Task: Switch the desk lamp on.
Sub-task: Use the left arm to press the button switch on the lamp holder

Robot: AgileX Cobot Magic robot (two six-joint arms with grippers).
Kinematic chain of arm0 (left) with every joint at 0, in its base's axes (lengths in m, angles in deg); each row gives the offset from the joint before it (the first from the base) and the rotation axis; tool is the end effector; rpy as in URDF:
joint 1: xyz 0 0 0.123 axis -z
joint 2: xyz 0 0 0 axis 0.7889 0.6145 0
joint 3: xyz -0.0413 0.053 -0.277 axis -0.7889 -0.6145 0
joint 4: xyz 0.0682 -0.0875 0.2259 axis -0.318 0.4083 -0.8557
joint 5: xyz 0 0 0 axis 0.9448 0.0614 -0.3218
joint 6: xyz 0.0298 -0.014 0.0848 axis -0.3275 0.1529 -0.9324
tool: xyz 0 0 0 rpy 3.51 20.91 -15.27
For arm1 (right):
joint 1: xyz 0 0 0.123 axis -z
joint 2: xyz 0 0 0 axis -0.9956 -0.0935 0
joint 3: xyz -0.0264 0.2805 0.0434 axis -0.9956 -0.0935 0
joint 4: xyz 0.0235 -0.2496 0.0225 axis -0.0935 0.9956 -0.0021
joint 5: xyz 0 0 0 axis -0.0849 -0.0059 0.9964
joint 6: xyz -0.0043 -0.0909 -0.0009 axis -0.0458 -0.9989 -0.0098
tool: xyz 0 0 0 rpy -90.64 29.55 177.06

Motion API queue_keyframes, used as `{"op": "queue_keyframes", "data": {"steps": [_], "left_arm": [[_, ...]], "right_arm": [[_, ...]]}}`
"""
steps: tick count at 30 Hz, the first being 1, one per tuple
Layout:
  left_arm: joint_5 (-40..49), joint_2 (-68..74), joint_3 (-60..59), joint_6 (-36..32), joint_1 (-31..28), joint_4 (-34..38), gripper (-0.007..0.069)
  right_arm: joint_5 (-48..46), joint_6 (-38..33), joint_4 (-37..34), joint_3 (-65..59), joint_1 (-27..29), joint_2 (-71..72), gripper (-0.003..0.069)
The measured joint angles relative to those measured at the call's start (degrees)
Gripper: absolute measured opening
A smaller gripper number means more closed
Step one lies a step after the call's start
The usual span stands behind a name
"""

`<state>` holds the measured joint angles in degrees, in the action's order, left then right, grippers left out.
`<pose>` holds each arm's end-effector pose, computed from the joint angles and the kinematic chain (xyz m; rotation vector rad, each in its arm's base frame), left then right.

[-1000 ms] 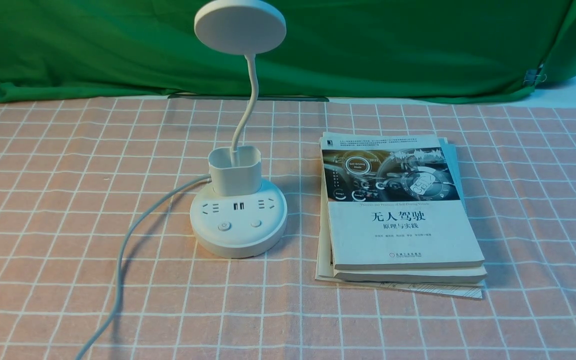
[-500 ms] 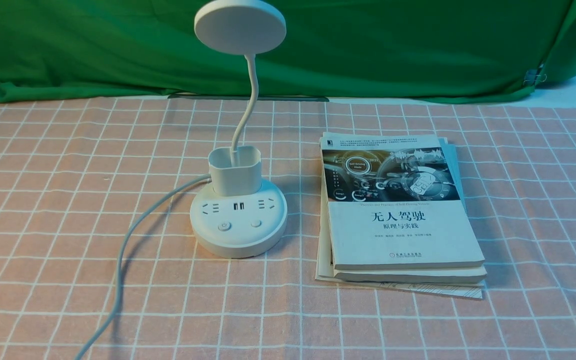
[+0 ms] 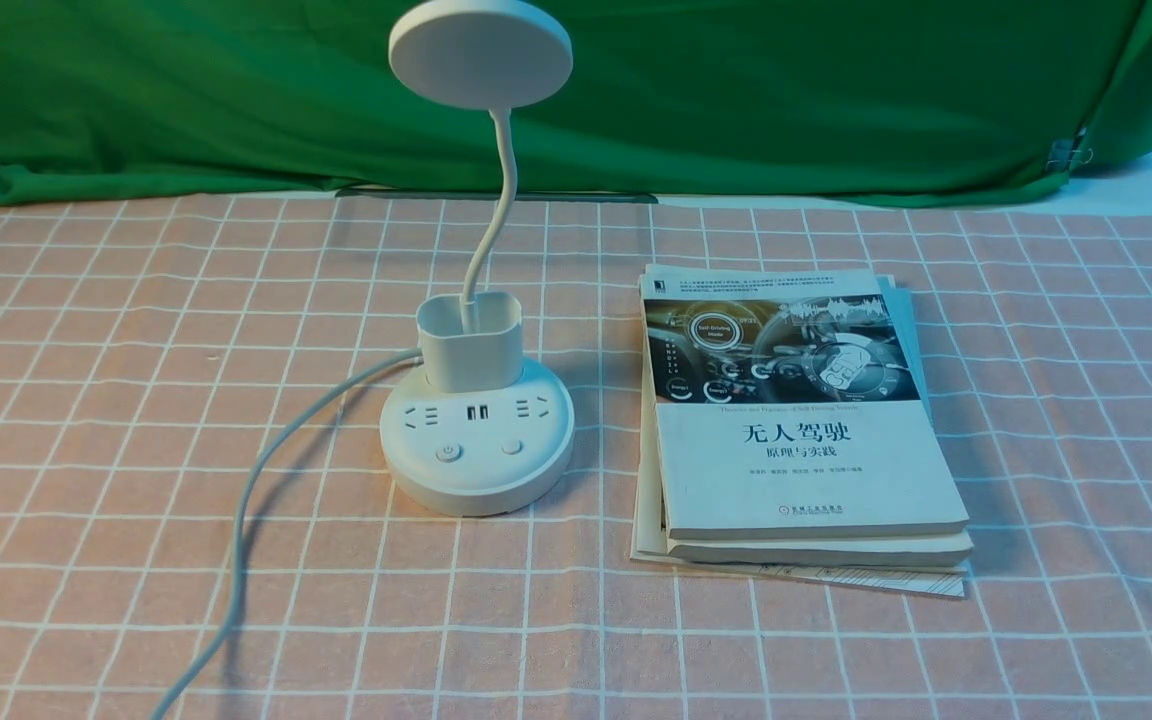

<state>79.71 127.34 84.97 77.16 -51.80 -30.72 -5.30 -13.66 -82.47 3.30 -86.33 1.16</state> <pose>0.1154 -0.0116 0.3697 -0.1158 2.4039 -0.2173 0.0556 0.0007 0.1887 0.1097 1.7211 0.1218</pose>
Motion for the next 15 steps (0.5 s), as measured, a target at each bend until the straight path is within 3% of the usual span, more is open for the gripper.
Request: {"op": "queue_keyframes", "data": {"steps": [2, 4, 7, 14, 15], "left_arm": [[0.8, 3.2, 1.0, -2.4, 0.0, 2.3, 0.0022], [2.2, 8.9, 2.4, -8.5, 0.3, 9.1, 0.0022], [1.0, 16.8, 2.8, -15.0, 7.0, 16.2, 0.0022], [-7.6, 30.0, 3.2, -10.6, 25.2, 5.5, 0.0022], [-7.8, 30.0, 3.3, -10.6, 25.2, 5.2, 0.0022]], "right_arm": [[0.0, 0.0, 0.0, 0.0, 0.0, 0.0, 0.0241], [0.0, 0.0, 0.0, 0.0, 0.0, 0.0, 0.0241], [0.0, 0.0, 0.0, 0.0, 0.0, 0.0, 0.0241], [0.0, 0.0, 0.0, 0.0, 0.0, 0.0, 0.0241], [0.0, 0.0, 0.0, 0.0, 0.0, 0.0, 0.0241]]}}
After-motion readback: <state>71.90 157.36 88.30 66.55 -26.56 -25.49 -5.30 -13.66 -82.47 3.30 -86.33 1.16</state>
